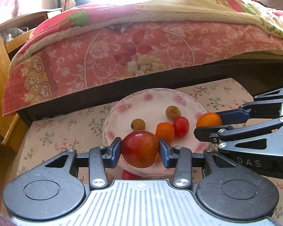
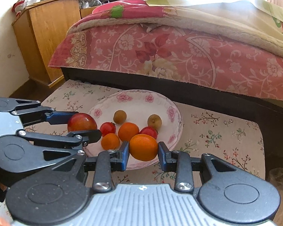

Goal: Organize fruits
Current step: 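Carry the large tomato and orange over the white plate with both grippers, then lower and open both grippers to release the large tomato and orange onto the plate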

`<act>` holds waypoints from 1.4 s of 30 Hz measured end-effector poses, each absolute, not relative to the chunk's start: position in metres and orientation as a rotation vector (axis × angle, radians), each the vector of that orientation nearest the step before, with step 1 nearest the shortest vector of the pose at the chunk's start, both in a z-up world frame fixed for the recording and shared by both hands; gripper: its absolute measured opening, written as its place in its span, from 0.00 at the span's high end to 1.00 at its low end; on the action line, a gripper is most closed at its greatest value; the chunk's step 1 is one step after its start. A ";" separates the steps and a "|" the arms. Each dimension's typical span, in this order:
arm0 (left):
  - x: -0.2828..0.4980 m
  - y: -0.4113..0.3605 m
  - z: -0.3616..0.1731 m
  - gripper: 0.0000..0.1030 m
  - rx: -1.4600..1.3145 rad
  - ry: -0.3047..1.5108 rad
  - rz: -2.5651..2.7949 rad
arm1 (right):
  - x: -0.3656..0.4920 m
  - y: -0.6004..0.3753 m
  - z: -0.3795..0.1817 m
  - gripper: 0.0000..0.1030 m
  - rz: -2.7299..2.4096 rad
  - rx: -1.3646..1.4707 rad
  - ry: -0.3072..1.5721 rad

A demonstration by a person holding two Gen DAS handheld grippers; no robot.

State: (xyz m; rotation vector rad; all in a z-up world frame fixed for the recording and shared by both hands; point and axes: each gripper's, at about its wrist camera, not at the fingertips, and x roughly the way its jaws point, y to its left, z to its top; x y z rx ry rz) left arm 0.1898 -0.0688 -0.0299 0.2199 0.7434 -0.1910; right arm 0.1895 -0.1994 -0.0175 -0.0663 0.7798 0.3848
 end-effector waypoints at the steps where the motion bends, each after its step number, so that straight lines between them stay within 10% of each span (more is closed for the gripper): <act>1: 0.192 -0.069 -0.031 0.51 0.221 0.744 -0.189 | 0.192 -0.199 -0.018 0.65 0.385 -0.066 0.781; 42: 0.224 -0.067 -0.046 0.51 0.236 0.749 -0.178 | 0.223 -0.200 -0.039 0.64 0.367 -0.014 0.786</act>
